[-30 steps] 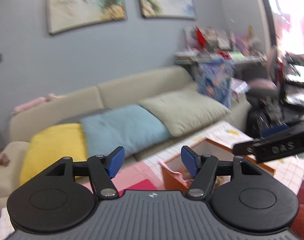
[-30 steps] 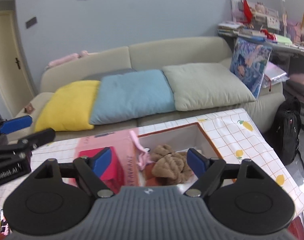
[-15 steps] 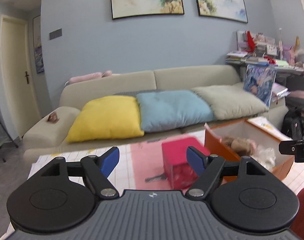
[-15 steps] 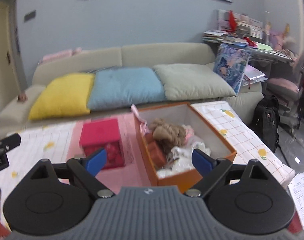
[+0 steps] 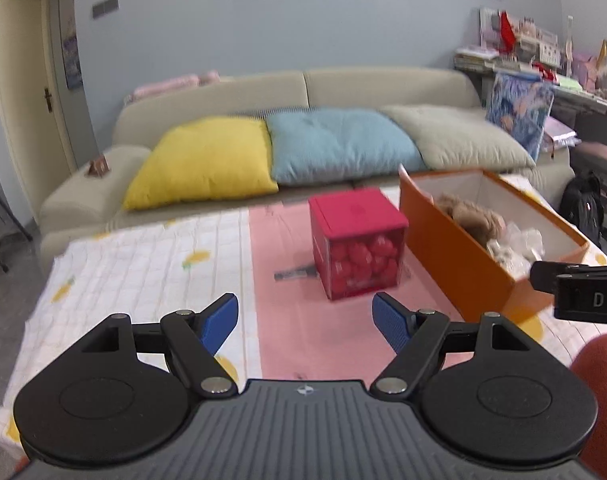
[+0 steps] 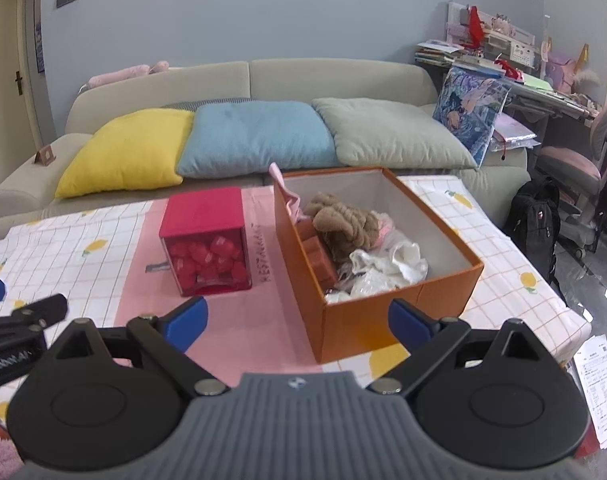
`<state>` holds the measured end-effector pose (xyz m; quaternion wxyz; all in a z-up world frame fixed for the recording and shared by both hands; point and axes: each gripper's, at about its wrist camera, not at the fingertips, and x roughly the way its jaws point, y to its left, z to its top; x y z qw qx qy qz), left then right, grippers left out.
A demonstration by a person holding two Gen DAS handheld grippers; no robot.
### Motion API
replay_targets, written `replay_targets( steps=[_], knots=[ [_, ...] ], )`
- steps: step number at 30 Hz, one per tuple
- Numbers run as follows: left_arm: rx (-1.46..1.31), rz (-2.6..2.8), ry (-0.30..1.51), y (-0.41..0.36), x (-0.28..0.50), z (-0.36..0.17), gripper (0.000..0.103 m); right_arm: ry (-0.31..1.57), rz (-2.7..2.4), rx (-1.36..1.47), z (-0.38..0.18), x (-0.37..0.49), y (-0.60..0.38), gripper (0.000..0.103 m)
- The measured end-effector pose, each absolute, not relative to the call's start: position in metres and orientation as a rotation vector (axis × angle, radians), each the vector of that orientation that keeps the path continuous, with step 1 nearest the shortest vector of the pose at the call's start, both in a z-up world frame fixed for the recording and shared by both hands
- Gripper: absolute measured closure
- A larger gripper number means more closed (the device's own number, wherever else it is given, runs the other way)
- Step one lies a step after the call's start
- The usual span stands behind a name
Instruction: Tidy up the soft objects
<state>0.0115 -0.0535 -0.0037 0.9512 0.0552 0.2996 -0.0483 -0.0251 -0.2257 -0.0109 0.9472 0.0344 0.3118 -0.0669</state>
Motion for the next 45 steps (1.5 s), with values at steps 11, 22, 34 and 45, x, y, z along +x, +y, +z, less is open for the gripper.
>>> replay_targets(
  steps=[11,22,34,45],
  knots=[
    [0.075,-0.110,0.641,-0.0566,0.0070,-0.0028,0.013,0.620,-0.125,0.048,-0.0122,-0.0332,-0.2200,0.007],
    [0.074,-0.104,0.651,-0.0543,0.0081,-0.0033,0.013,0.631,-0.113,0.038,-0.0154,-0.0321,-0.2158,0.006],
    [0.075,-0.119,0.650,-0.0549,0.0079,-0.0027,0.013,0.620,-0.125,0.044,-0.0141,-0.0322,-0.2168,0.006],
    [0.077,-0.123,0.651,-0.0551,0.0080,-0.0021,0.013,0.624,-0.123,0.036,-0.0144,-0.0314,-0.2147,0.005]
  ],
)
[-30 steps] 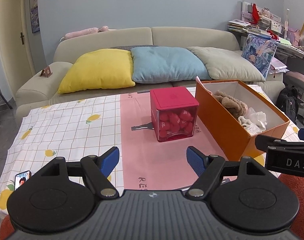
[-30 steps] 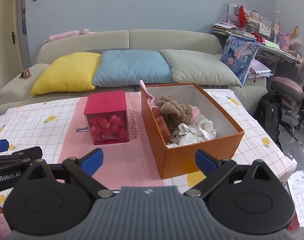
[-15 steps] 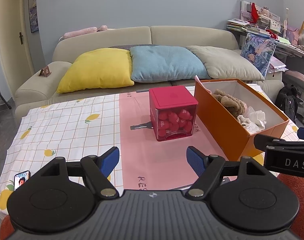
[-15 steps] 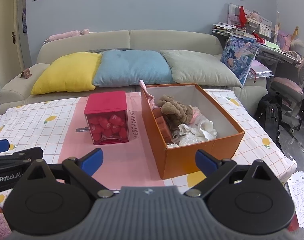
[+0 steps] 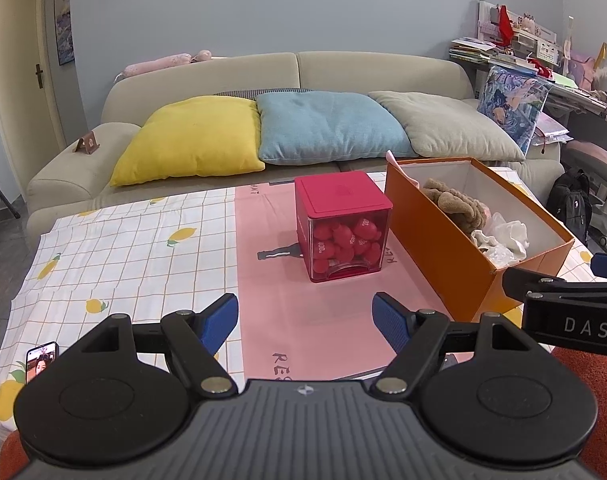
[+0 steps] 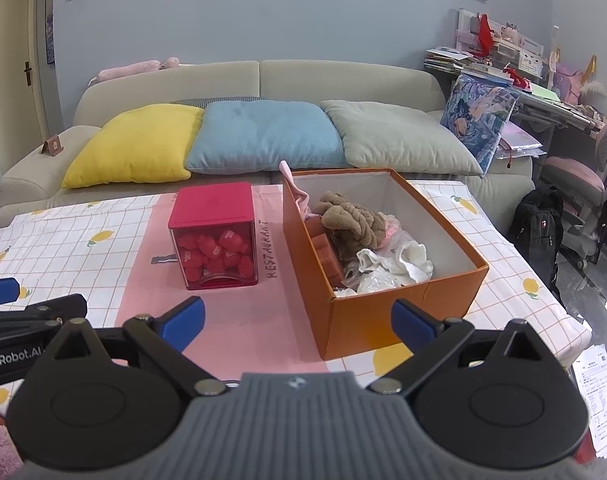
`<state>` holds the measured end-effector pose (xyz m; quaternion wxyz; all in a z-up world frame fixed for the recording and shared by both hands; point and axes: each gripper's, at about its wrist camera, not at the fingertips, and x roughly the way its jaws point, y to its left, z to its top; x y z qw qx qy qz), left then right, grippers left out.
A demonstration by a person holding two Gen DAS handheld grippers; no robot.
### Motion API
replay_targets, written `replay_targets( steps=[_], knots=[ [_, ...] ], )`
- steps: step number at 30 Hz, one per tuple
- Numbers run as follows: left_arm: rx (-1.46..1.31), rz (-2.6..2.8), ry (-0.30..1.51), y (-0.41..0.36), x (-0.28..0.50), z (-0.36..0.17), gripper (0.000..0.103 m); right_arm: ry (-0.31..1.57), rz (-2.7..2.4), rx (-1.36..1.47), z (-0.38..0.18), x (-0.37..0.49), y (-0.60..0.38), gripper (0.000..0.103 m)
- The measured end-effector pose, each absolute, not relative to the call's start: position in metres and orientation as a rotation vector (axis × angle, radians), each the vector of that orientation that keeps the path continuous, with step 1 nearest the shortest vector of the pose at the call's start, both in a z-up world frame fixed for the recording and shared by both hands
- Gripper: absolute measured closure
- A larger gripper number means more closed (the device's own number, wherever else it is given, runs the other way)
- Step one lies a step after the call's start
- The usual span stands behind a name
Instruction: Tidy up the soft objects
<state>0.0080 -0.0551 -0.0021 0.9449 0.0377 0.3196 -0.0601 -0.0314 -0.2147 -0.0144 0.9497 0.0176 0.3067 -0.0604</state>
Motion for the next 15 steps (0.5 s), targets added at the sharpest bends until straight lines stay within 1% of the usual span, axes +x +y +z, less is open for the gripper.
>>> replay_targets(
  steps=[15],
  knots=[
    [0.075,-0.125,0.651,-0.0558,0.0073,-0.0015,0.013,0.627,-0.117,0.029,-0.0145,-0.0311,-0.2141,0.005]
  ],
)
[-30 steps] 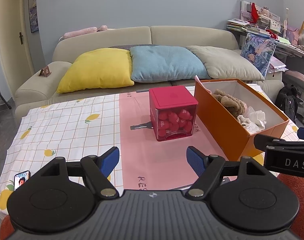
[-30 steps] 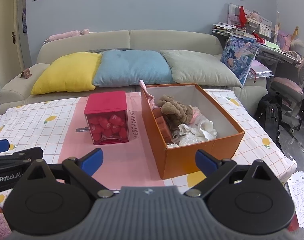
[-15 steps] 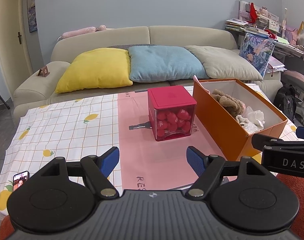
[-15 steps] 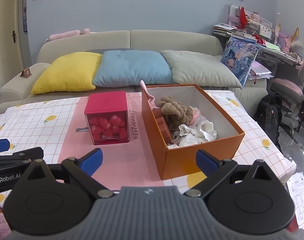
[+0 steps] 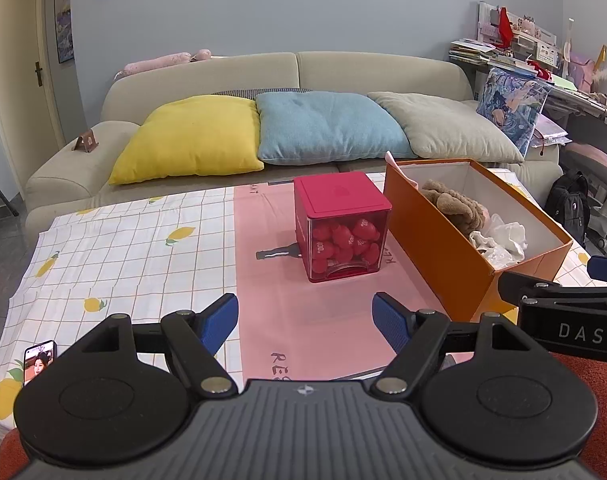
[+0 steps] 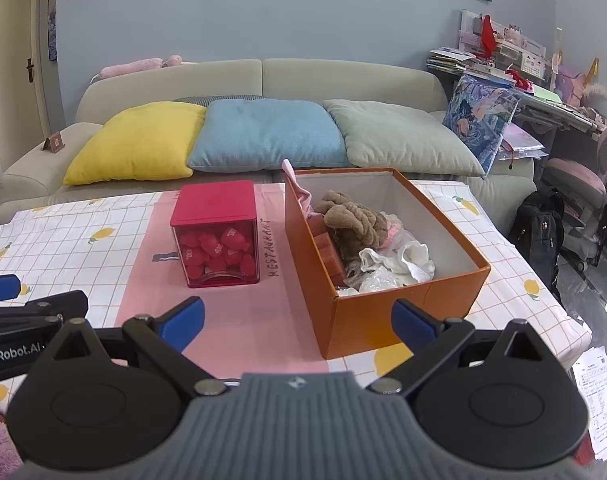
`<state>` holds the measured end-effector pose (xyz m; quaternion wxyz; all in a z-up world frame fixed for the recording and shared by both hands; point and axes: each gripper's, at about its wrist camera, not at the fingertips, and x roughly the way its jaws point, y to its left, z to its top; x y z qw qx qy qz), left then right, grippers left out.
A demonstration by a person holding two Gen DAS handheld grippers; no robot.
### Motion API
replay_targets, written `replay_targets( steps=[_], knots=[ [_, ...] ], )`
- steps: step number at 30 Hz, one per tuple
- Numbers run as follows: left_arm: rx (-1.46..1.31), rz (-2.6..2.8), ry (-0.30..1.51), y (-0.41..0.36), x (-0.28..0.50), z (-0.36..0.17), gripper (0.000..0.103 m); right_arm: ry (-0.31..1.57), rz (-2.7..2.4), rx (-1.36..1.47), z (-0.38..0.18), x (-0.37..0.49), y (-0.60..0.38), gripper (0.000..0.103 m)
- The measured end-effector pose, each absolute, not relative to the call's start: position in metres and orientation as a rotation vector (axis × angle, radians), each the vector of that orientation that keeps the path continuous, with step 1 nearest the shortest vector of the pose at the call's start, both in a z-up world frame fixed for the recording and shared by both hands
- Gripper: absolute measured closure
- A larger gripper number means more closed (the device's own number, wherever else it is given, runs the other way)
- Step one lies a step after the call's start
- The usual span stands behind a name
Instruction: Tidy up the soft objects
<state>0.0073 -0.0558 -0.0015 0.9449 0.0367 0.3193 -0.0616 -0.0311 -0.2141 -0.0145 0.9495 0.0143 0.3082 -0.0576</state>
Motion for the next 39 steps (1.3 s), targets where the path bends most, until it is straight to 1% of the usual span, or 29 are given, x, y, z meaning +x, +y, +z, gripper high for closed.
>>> replay_targets(
  steps=[39],
  knots=[
    [0.064,-0.127,0.654,-0.0603,0.0033,-0.0010,0.013,0.636,-0.102,0.023,-0.0179,-0.0298,-0.2185,0.005]
  ],
)
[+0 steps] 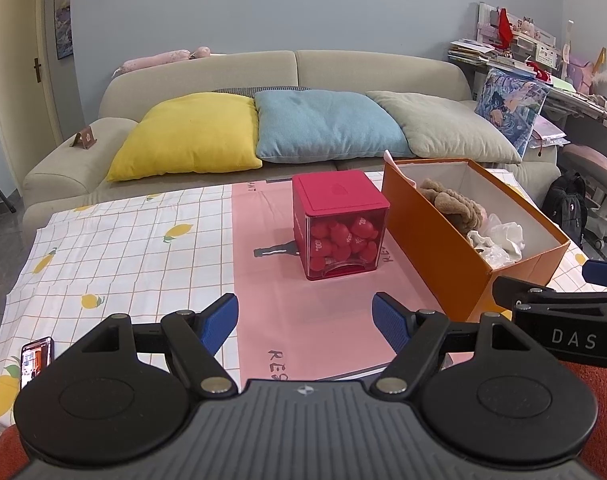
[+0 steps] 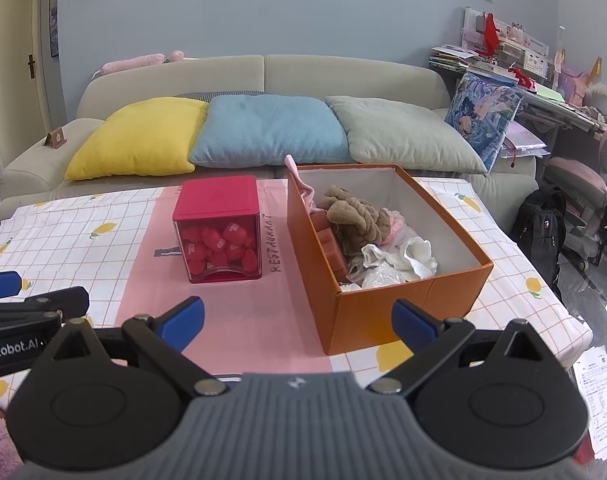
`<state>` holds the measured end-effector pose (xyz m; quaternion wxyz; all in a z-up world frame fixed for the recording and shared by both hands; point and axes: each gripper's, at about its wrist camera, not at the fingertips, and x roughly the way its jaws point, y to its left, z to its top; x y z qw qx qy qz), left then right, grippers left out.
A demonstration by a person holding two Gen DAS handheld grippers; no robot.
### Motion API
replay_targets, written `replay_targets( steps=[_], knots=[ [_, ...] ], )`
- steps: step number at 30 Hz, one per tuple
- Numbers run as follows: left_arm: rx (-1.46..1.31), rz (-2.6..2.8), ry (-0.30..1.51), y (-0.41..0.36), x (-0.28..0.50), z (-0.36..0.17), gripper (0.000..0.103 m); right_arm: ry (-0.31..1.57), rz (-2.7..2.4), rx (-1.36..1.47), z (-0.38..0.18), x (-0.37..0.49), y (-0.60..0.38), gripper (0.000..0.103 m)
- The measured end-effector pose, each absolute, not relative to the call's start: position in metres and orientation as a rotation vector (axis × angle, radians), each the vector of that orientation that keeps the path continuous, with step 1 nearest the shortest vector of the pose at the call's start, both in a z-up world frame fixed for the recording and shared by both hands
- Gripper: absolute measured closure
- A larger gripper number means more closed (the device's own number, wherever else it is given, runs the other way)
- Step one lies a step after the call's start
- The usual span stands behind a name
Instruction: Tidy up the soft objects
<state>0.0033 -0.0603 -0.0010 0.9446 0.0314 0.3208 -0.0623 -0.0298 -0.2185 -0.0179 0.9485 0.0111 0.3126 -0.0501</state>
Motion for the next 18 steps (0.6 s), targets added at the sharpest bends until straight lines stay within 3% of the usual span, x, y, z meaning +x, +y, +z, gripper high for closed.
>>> replay_targets(
  steps=[18],
  knots=[
    [0.028,-0.123,0.681,-0.051,0.013,-0.009,0.013,0.675,-0.094,0.018,-0.027,-0.021,-0.221,0.005]
  ],
)
